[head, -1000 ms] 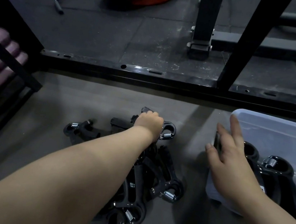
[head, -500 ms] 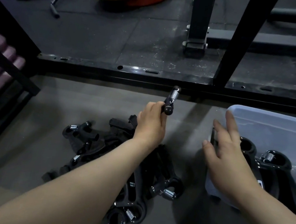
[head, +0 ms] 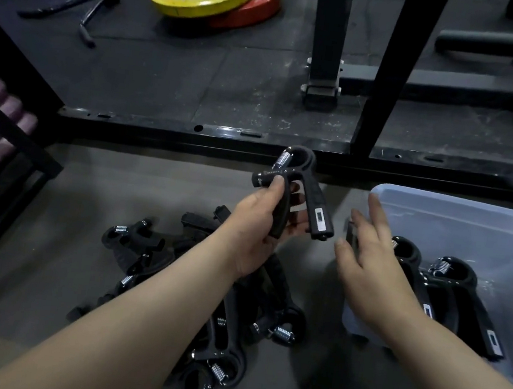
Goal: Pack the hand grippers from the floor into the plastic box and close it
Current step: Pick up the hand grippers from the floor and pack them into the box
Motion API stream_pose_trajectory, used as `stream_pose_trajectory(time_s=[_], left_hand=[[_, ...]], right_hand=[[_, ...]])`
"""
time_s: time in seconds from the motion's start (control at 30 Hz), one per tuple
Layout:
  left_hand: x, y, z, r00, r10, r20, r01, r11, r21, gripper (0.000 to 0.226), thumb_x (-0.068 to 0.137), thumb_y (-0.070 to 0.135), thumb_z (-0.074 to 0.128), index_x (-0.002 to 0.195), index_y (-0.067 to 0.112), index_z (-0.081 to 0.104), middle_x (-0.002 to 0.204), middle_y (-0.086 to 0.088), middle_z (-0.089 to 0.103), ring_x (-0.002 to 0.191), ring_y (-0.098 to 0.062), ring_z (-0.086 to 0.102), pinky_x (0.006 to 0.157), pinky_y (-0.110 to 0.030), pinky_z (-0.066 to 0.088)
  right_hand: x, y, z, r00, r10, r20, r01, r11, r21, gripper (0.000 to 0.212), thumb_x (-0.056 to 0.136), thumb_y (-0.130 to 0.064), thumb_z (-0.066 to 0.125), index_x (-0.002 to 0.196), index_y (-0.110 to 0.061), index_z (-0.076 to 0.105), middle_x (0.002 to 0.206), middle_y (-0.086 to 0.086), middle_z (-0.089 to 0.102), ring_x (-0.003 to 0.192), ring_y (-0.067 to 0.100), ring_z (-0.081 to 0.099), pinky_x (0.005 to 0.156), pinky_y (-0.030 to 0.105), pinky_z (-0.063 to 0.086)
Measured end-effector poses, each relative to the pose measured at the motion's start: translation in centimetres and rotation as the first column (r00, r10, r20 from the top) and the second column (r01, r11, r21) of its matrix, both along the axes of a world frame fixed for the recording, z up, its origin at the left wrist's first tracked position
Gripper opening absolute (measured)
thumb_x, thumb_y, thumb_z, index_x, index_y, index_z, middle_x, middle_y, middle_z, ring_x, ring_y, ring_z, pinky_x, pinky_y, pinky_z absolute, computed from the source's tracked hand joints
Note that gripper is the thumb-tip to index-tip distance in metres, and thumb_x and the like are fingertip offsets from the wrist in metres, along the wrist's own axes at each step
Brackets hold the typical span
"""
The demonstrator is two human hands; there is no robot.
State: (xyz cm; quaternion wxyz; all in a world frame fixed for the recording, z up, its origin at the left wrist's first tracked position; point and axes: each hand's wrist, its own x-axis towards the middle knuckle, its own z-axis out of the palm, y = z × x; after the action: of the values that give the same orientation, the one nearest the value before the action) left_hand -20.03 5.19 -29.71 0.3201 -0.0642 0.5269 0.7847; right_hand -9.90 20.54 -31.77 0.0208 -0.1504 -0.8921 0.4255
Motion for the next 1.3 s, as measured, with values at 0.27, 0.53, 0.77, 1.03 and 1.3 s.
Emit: stream_pose_trajectory(time_s=[0.27,0.53,0.77,1.03,1.3], left_hand=[[2.3,4.5,1.3,0.966,-0.054,-0.252,0.027,0.994,-0.109,0.03,0.105,0.019,0.043,0.116,-0.002,0.061,0.108,-0.021,0.072,0.087,-0.034,0.069,0.078,-0.042,0.057],[6.6,8.7,1.4,0.875,-0.282,-0.394,0.19,0.948,-0.256,0.028,0.099,0.03,0.05,0.105,0.008,0.067,0.102,-0.012,0.074,0.097,-0.026,0.07,0.093,-0.047,0.054],[8.3,10.1,-2.1,0.246,-0.671,-0.699,-0.145,0.688,-0.711,0.044,0.09,0.011,0.037,0.125,0.013,0.063,0.137,-0.003,0.053,0.137,-0.02,0.038,0.12,-0.036,0.019],[8.4,10.4,-2.4,0.325,-0.685,-0.652,-0.203,0.623,-0.755,0.053,0.087,-0.004,0.042,0.137,0.011,0.053,0.156,0.002,0.033,0.148,-0.012,0.016,0.118,-0.02,-0.01],[8.5,10.3,-2.5,0.297,-0.684,-0.667,-0.243,0.621,-0.745,0.052,0.084,-0.005,0.047,0.133,0.01,0.057,0.15,0.0,0.041,0.145,-0.012,0.023,0.12,-0.022,-0.007]], right_hand=[[0.4,1.7,1.4,0.96,-0.245,-0.139,0.188,0.925,-0.331,0.05,0.093,0.0,0.038,0.135,-0.02,0.057,0.142,-0.008,0.053,0.132,0.0,0.044,0.116,0.031,0.033],[3.7,4.7,3.7,0.969,-0.229,-0.094,0.179,0.911,-0.371,0.02,0.095,-0.026,0.059,0.114,-0.033,0.057,0.097,-0.008,0.072,0.088,0.004,0.069,0.084,0.032,0.056],[6.8,13.2,2.1,0.941,-0.333,0.059,0.332,0.943,0.035,0.019,0.098,-0.032,0.051,0.116,-0.028,0.053,0.101,-0.002,0.068,0.099,0.022,0.064,0.09,0.043,0.05],[8.9,18.0,-0.5,0.86,-0.298,0.414,0.203,0.944,0.259,0.022,0.1,-0.035,0.044,0.104,-0.017,0.055,0.093,0.008,0.063,0.092,0.029,0.059,0.071,0.033,0.039],[7.4,17.6,-2.0,0.785,-0.256,0.564,0.078,0.945,0.319,0.033,0.1,-0.034,0.042,0.117,-0.006,0.047,0.125,0.021,0.058,0.113,0.035,0.056,0.081,0.035,0.041]])
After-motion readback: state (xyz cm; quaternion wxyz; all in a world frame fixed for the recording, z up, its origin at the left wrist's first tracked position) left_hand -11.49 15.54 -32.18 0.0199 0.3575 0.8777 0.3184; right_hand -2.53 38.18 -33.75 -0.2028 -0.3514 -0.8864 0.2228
